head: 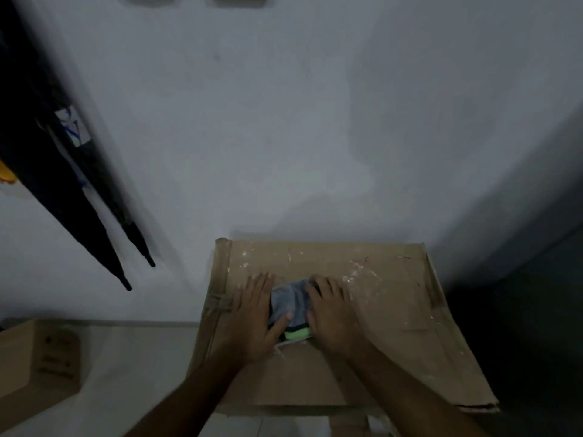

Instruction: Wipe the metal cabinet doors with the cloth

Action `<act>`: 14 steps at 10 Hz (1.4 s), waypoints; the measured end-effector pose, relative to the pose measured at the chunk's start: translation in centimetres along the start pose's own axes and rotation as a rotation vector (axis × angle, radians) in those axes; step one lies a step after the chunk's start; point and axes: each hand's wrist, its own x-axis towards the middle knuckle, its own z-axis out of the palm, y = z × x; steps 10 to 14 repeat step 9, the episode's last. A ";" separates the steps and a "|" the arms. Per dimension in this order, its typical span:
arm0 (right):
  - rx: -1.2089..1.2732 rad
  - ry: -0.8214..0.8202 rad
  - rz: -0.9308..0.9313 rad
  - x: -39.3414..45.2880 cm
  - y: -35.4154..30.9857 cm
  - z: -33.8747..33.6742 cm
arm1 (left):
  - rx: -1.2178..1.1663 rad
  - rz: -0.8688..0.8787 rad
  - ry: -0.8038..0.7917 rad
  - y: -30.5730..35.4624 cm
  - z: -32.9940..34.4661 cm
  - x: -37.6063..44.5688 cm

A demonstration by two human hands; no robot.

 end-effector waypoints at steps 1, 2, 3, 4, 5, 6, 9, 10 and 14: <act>-0.028 0.009 0.073 -0.2 -0.7 -0.5 | 0.065 0.121 -0.056 -1.7 0.3 1.2; -0.035 0.027 0.142 -0.7 -1.2 -0.4 | 0.224 0.198 -0.145 -3.0 -0.1 3.4; -0.031 -0.026 0.159 -0.8 -1.6 -0.4 | 0.248 0.182 -0.133 -2.7 -0.3 3.9; -0.053 -0.012 0.124 -0.7 -1.3 -0.7 | 0.092 0.087 -0.056 -1.5 0.5 2.3; -0.032 0.011 0.104 -1.0 -0.7 -1.6 | -0.052 0.039 0.054 0.8 0.9 0.3; -0.002 0.000 0.049 -1.8 0.0 -2.0 | -0.058 0.012 0.054 2.1 2.1 -0.9; 0.016 0.020 0.009 -3.5 1.2 -3.5 | 0.018 -0.014 0.065 2.7 0.6 -1.2; 0.016 0.020 0.009 -3.5 1.2 -3.5 | 0.018 -0.014 0.065 2.7 0.6 -1.2; 0.016 0.020 0.009 -3.5 1.2 -3.5 | 0.018 -0.014 0.065 2.7 0.6 -1.2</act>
